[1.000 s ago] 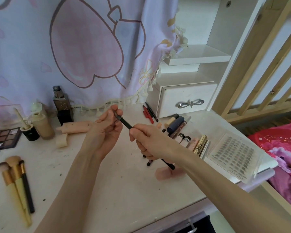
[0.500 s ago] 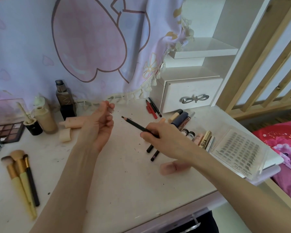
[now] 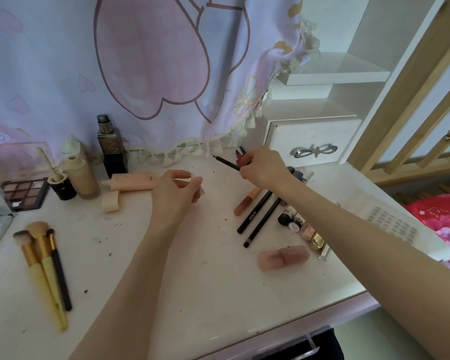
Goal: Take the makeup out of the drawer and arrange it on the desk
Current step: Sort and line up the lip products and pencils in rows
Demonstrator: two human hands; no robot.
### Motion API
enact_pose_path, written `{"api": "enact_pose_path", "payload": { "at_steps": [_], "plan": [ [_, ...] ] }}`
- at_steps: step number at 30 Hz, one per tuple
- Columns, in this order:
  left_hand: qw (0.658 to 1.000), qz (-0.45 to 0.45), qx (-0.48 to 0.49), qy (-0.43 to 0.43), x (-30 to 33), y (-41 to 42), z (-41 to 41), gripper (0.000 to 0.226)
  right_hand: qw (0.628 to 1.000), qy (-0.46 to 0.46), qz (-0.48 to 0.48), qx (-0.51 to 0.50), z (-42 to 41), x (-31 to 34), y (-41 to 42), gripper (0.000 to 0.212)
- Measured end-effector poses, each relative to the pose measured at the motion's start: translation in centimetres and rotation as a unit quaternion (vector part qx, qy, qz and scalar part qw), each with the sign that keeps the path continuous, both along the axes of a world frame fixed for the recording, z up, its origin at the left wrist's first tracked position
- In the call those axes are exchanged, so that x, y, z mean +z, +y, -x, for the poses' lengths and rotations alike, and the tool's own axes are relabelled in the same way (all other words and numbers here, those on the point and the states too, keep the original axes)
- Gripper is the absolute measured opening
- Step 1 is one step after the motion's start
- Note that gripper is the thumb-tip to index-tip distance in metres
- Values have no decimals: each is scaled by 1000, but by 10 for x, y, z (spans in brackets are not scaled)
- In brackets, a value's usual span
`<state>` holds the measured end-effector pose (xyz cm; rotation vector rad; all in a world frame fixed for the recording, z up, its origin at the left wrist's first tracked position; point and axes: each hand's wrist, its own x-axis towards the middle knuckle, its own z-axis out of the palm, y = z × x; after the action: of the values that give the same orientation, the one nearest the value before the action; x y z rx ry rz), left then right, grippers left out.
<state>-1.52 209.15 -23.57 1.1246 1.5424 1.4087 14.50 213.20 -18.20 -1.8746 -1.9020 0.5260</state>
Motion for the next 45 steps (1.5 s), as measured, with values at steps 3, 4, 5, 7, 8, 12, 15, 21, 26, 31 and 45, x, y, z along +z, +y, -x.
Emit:
{"api": "enact_pose_path", "payload": {
  "at_steps": [3, 4, 5, 7, 8, 12, 15, 21, 26, 31, 45],
  "plan": [
    [997, 2, 4, 76, -4, -1, -2, 19, 1000, -3, -8, -1, 10, -11, 12, 31],
    [996, -1, -2, 93, -5, -1, -4, 17, 1000, -4, -7, 1, 13, -14, 15, 28],
    [994, -3, -3, 106, -7, 0, -5, 14, 1000, -3, -8, 3, 15, -18, 18, 22],
    [991, -7, 11, 132, -10, 1, -8, 12, 1000, -7, -8, -1, 19, -23, 23, 13],
    [989, -11, 23, 147, -11, 2, -10, 12, 1000, -10, -8, 0, 21, -26, 26, 20],
    [978, -24, 59, 198, -14, 5, -14, 16, 1000, -20, -8, 7, 21, -33, 35, 24],
    [969, -22, 63, 237, -17, 9, -17, 19, 1000, -20, -17, 1, 19, -37, 39, 27],
    [962, -17, 50, 268, -19, 11, -18, 21, 1000, 10, -12, -11, 21, -37, 46, 10],
    [958, -7, 38, 284, -17, 12, -18, 22, 1000, 17, 3, -14, 23, -37, 49, 29],
    [953, -11, 36, 302, -16, 10, -18, 24, 1000, 0, 8, -12, 25, -41, 48, 28],
    [935, -24, -21, 352, -19, 1, -25, 27, 980, -150, -86, 100, 8, -47, 14, 33]
  ]
}}
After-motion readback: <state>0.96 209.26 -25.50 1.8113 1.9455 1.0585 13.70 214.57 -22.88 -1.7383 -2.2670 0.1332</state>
